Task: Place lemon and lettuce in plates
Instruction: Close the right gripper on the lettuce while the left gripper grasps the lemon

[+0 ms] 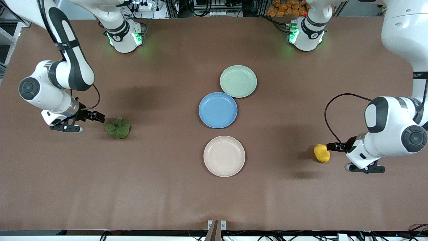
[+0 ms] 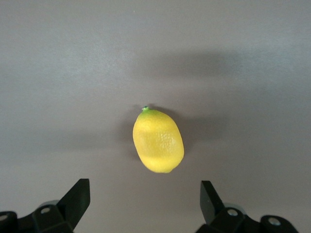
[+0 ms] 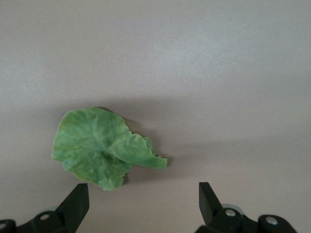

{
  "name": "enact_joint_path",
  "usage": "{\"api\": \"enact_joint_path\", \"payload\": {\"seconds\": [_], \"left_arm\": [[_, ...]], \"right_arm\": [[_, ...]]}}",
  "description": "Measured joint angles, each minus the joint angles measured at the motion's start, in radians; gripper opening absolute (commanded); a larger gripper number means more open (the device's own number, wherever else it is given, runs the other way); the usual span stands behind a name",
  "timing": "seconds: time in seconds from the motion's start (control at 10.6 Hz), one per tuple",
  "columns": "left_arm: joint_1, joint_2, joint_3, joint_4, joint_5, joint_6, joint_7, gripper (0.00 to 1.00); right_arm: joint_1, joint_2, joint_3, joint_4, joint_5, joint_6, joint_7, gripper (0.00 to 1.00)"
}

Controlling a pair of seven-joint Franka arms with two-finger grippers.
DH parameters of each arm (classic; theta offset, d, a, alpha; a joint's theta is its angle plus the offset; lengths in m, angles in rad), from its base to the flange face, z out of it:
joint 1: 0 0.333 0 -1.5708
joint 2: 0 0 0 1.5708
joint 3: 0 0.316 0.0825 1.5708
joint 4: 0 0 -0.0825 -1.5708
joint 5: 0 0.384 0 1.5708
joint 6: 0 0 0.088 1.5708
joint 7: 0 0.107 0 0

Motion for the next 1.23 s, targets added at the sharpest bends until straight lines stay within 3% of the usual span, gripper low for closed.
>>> {"api": "enact_joint_path", "payload": {"seconds": [0.57, 1.23], "left_arm": [[0.000, 0.074, 0.003, -0.024, 0.064, 0.130, -0.063, 1.00], [-0.034, 0.118, 0.001, -0.038, 0.065, 0.200, -0.149, 1.00]], "right_arm": [[0.042, 0.095, 0.003, -0.013, 0.000, 0.194, 0.006, 1.00], [0.060, 0.154, 0.002, -0.013, 0.000, 0.200, 0.006, 1.00]]}}
